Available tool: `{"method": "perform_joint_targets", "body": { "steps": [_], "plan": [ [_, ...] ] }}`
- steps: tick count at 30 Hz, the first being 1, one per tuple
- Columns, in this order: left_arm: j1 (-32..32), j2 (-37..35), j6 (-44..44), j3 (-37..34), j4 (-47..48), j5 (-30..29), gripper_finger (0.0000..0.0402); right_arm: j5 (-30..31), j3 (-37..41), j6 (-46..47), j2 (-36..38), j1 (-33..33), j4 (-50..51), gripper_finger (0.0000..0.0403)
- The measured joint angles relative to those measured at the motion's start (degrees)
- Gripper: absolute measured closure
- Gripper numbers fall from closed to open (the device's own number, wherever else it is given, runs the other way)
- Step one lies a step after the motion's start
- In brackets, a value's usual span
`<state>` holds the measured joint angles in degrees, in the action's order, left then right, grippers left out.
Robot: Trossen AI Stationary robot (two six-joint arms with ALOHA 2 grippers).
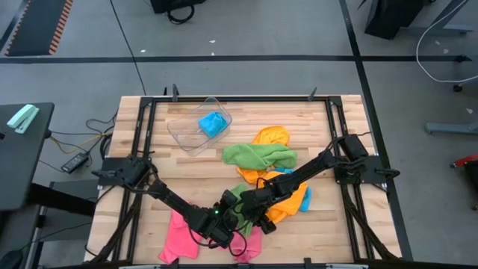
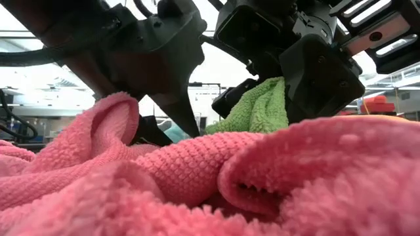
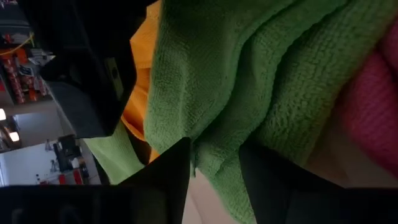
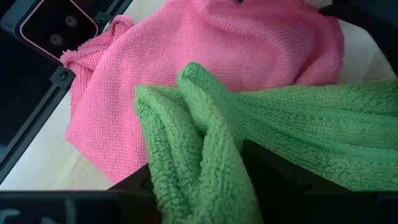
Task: Fold microfiber towels
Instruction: Fold the left green microfiber towel
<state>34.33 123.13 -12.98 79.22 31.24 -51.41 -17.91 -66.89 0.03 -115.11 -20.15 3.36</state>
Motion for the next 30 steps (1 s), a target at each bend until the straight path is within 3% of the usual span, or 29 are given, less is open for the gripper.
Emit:
{"method": "perform_joint_targets", "body": {
  "steps": [10, 15, 25, 30],
  "plan": [
    [0.2, 0.1, 0.3, 0.0, 0.7, -2.7, 0.0291, 0.0, 0.0, 0.2, 0.0, 0.0, 0.3, 0.023],
    [-1.9, 0.1, 1.1, 0.0, 0.7, 3.2, 0.0294, 0.0, 0.0, 1.0, 0.0, 0.0, 0.3, 0.023],
    [-3.4, 0.1, 0.3, 0.0, -0.1, 3.9, 0.0298, 0.0, 0.0, 1.2, 0.0, -0.7, -0.2, 0.023],
    [-3.3, 0.1, 1.6, 0.0, -0.1, 3.9, 0.0359, 0.0, 0.0, 1.0, 0.0, -0.6, -0.4, 0.023]
  ]
}}
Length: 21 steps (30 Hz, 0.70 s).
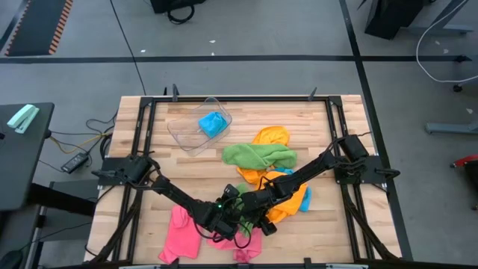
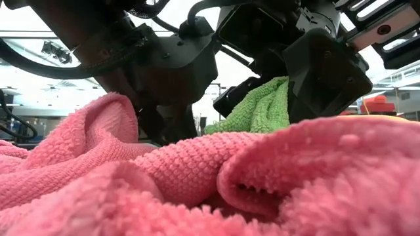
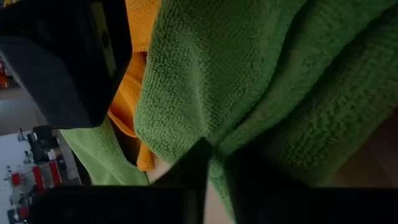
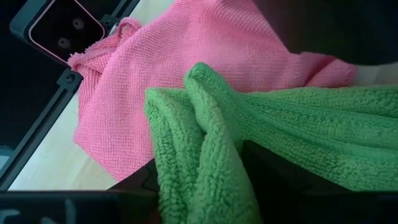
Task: Fold microfiber towels
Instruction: Fold the left green microfiber towel
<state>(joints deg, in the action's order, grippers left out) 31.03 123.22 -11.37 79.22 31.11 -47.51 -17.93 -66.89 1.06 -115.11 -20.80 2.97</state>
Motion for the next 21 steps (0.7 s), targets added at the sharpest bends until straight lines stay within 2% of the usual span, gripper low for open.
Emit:
{"method": "perform_joint_targets", "body": {
  "steps": [1, 3, 10, 16, 21],
  "plan": [
    [0.0, 0.0, 0.3, 0.0, 0.0, 0.0, 0.0378, 0.0, 0.0, 0.0, 0.0, 0.0, -0.1, 0.023],
    [0.0, 0.0, 1.1, 0.0, 0.0, 0.0, 0.0389, 0.6, 0.0, 0.0, 0.0, 0.0, -0.3, 0.023],
    [2.0, -1.0, 2.1, 0.0, 0.9, -0.1, 0.0394, 1.5, 0.0, 0.7, 0.0, 0.0, -0.4, 0.023],
    [4.6, -4.2, 6.9, 0.1, 3.9, -0.2, 0.0395, 1.6, 0.0, 0.8, 0.0, 0.6, -0.8, 0.023],
    [4.9, -4.6, 11.9, 0.1, 6.5, 4.3, 0.0388, 1.6, 0.0, 1.1, 0.0, 1.5, -0.9, 0.023]
  ]
}}
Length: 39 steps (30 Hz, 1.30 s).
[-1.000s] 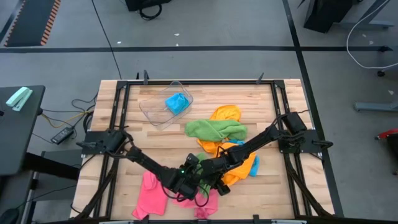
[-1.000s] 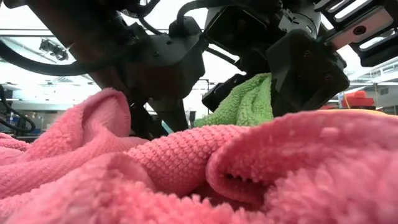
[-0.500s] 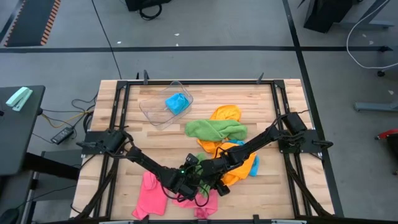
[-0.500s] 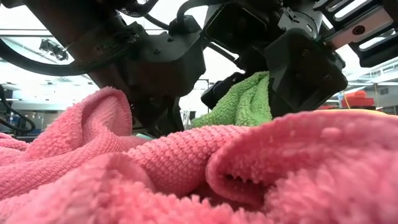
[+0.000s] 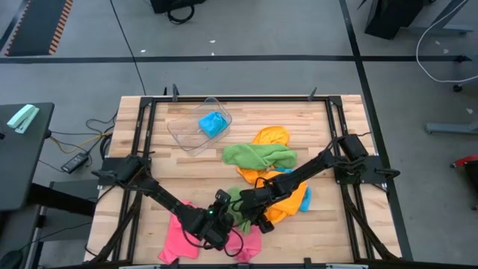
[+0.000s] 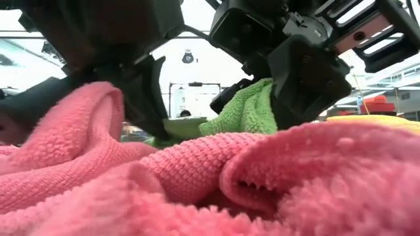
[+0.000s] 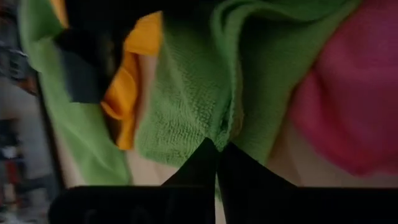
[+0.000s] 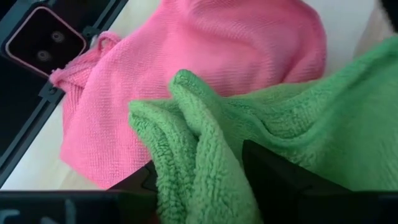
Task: Fold microfiber towels
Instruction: Fold the left green microfiber towel
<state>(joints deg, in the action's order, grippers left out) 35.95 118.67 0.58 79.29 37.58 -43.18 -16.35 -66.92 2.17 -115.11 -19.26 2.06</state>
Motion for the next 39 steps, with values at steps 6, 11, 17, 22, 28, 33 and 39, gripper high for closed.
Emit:
{"method": "perform_joint_targets", "body": {
  "steps": [6, 11, 17, 22, 28, 33, 39],
  "plan": [
    [-0.5, 0.6, 4.5, 0.0, -0.3, 2.1, 0.0392, 0.0, 0.0, 0.3, 0.0, 0.9, -0.1, 0.023],
    [-0.5, 0.9, 6.9, 0.0, -0.2, 3.6, 0.0382, 0.0, 0.0, 0.4, 0.0, 1.1, 0.1, 0.023],
    [-0.7, 2.5, 10.1, 0.0, 0.5, 7.2, 0.0378, 0.0, 0.0, 0.2, 0.0, 1.1, 0.2, 0.023],
    [-0.3, 2.7, 11.9, 0.1, 0.1, 7.1, 0.0364, 0.0, 0.0, 0.2, 0.0, 1.1, 0.4, 0.023],
    [1.1, 1.8, 13.8, 0.0, 0.0, 7.8, 0.0329, 0.2, 0.0, -0.7, 0.7, 1.2, 0.2, 0.0234],
    [1.6, 1.8, 15.3, 0.0, 0.1, 7.6, 0.0318, 0.9, 0.0, -2.1, 2.5, 1.3, 0.9, 0.0252],
    [1.5, 1.7, 15.7, 0.0, 0.3, 7.0, 0.033, 0.2, 0.0, -4.1, 3.1, 1.3, 0.1, 0.0289]
  ]
}}
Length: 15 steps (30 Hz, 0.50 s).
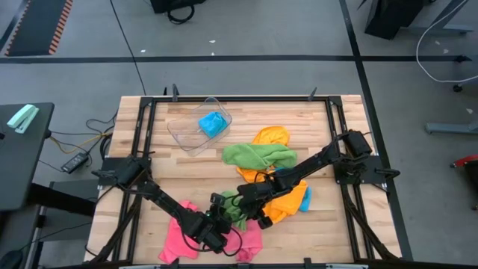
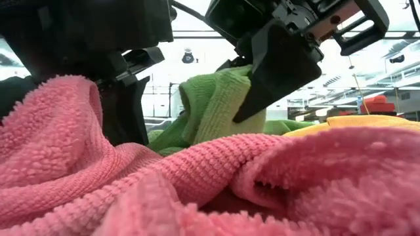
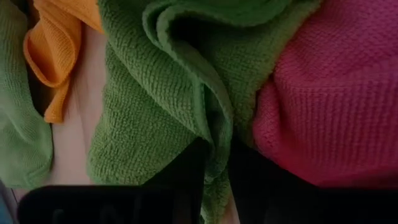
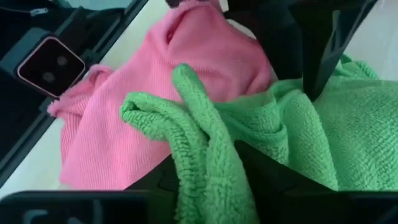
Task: Fold microfiber towels
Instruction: Fold the left green microfiber towel
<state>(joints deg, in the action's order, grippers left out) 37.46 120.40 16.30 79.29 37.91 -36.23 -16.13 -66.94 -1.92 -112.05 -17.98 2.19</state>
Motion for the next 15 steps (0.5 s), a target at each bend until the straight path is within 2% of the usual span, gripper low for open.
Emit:
{"method": "perform_joint_targets", "body": {
  "steps": [7, 15],
  "plan": [
    [2.6, -2.1, -0.3, -0.1, 3.6, -1.1, 0.0351, -1.6, 0.0, -2.8, 0.0, 0.5, 2.6, 0.0353],
    [3.6, -6.0, 0.8, 0.0, 2.5, -4.0, 0.0358, -0.6, 0.0, -7.1, 0.9, 0.0, 4.0, 0.0361]
  ]
}}
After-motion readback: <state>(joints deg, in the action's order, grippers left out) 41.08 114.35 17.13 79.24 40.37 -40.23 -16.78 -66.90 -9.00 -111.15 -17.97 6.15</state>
